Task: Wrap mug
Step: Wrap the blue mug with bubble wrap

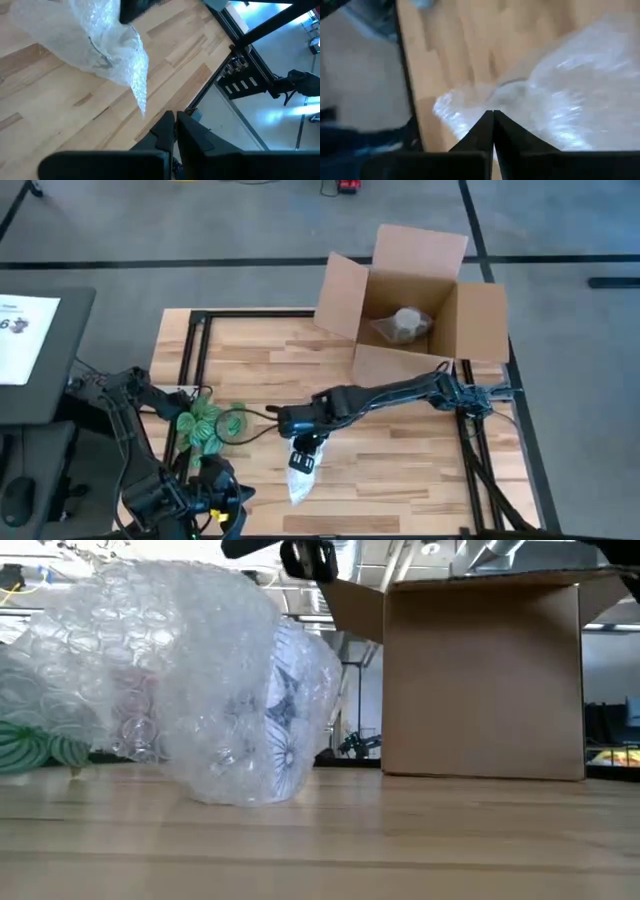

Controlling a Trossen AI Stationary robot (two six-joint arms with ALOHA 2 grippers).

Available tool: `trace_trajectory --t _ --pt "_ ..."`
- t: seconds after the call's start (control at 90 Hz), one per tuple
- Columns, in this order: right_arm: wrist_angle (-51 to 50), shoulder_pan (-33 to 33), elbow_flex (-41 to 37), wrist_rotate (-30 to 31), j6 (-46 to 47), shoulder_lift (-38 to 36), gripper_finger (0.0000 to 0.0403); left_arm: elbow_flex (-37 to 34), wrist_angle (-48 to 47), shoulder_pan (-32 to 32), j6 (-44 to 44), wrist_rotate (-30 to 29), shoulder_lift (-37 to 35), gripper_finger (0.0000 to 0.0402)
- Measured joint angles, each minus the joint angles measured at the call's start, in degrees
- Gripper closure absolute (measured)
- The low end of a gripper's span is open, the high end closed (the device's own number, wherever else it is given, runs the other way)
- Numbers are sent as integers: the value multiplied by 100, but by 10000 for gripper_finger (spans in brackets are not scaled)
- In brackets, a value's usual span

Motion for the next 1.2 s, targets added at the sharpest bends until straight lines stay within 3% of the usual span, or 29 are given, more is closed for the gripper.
trace_trajectory --t 0.067,0.211,0.578,0.944,1.2 --pt "233 -50 0 307 -14 -45 403 0 0 0 21 0 0 402" --pt "530 -256 11 388 -35 137 403 0 0 0 113 -2 0 402" --pt "-374 -41 -6 165 -209 739 403 0 -4 0 127 -4 0 402" --pt "347 71 -981 252 -147 678 403 0 -46 4 164 -15 0 402" --pt "120 21 -844 230 -338 603 403 0 -49 4 133 -13 0 402"
